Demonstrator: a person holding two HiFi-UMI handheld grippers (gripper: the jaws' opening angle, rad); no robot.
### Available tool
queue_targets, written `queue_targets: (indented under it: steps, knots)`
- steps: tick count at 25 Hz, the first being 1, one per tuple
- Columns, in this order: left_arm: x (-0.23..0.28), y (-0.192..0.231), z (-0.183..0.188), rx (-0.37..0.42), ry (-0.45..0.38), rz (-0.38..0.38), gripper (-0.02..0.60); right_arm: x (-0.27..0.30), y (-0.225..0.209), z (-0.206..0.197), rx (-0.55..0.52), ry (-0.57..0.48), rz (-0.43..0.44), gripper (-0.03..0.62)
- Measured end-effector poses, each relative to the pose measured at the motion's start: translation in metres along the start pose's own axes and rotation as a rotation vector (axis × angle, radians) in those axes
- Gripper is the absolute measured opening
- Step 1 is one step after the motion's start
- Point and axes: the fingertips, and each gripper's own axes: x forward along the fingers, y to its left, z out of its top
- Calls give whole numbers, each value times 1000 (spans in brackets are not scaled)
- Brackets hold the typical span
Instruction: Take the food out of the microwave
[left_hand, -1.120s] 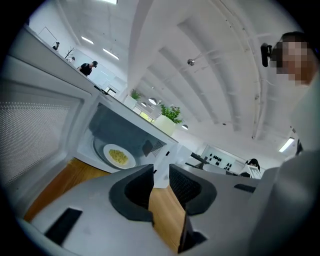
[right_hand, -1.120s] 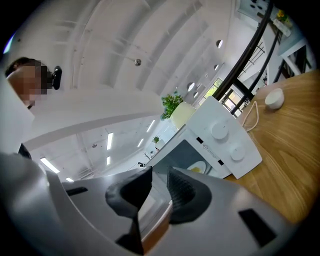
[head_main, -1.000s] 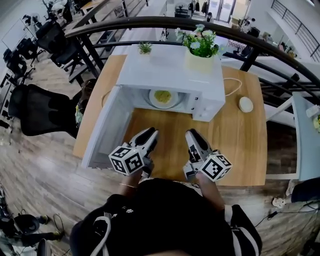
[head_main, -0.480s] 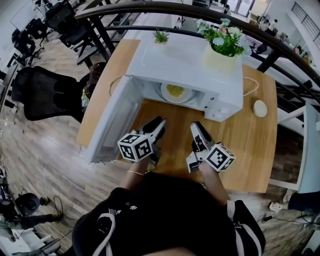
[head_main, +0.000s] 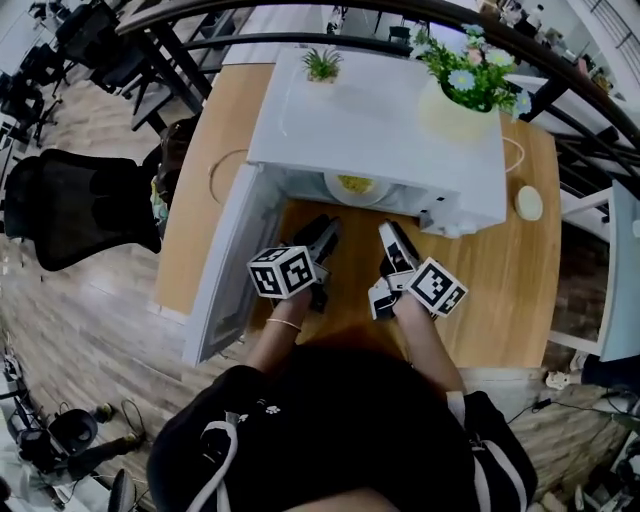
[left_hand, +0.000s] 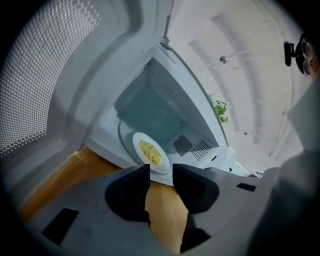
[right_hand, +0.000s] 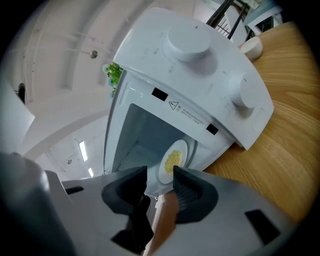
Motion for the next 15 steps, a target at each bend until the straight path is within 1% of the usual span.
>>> queue_targets:
  steps: [5, 9, 12, 15]
  knots:
    - [20, 15, -6, -83, 32, -16, 120, 25, -20, -7, 70, 3, -77, 166]
    - [26, 23, -8, -131, 40, -21, 120, 37, -32, -13, 110, 5, -136, 193]
    - [28, 32, -9, -163, 40, -20, 120, 48, -42, -15, 146, -9, -167, 195]
    - [30, 33, -11, -179, 41, -17, 120, 54, -53, -14, 188, -14, -195, 202]
